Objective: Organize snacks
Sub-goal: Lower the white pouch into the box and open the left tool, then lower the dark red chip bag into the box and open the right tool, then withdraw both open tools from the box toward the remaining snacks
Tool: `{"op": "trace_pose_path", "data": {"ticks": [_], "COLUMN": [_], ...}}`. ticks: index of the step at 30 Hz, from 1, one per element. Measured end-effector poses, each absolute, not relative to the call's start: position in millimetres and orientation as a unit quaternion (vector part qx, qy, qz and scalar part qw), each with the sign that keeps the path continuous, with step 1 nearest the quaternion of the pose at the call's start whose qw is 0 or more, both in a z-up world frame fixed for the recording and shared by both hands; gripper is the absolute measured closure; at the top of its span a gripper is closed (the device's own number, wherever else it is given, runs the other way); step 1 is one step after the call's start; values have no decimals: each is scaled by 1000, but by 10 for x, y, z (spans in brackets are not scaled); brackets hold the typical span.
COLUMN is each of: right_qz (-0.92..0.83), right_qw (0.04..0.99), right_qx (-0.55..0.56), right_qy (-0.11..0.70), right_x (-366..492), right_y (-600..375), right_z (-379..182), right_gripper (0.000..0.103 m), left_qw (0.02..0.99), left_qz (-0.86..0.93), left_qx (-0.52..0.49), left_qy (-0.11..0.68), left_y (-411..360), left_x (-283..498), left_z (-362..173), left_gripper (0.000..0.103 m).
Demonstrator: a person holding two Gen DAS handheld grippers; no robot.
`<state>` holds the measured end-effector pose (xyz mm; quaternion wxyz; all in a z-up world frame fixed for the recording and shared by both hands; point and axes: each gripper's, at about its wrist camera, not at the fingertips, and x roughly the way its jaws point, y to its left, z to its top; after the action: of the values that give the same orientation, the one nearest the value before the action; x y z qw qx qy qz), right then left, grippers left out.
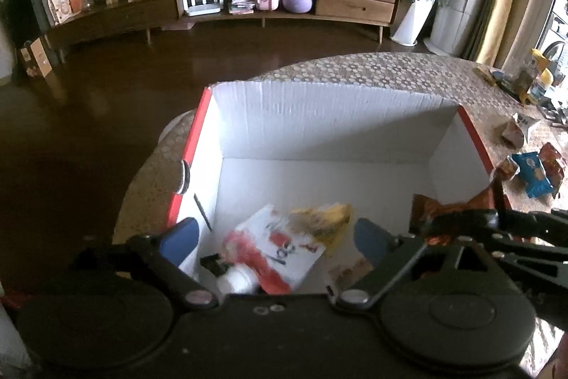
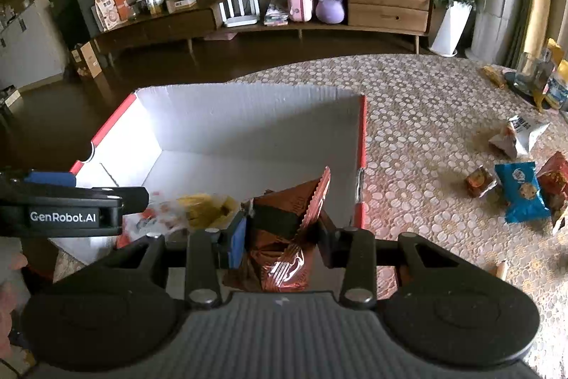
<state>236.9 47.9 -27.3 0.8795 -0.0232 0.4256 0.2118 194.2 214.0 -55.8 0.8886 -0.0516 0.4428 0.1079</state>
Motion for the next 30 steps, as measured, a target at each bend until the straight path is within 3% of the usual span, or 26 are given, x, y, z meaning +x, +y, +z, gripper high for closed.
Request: {"op": "trace_pose_path", "data": {"ticks": [6, 10, 30], "right_qz": [224, 228, 225], "right_qw": [879, 882, 896], "right_qx": [-28, -23, 8], "right_qy": [420, 411, 382], "right_x": [2300, 2241, 1730], "right_y": [490, 438, -97], "right_z": [-244, -159, 317], "right_gripper": [60, 43, 35], "left_qw": [887, 889, 914], "left_qz": [114, 114, 80], "left_qx": [-55, -57, -36], "left_qy": [445, 441, 397], "left_y": [2162, 2154, 1679], "left_x": [1903, 1822, 1394], "left_z": [-551, -505, 46], "left_gripper": [7, 7, 7]}}
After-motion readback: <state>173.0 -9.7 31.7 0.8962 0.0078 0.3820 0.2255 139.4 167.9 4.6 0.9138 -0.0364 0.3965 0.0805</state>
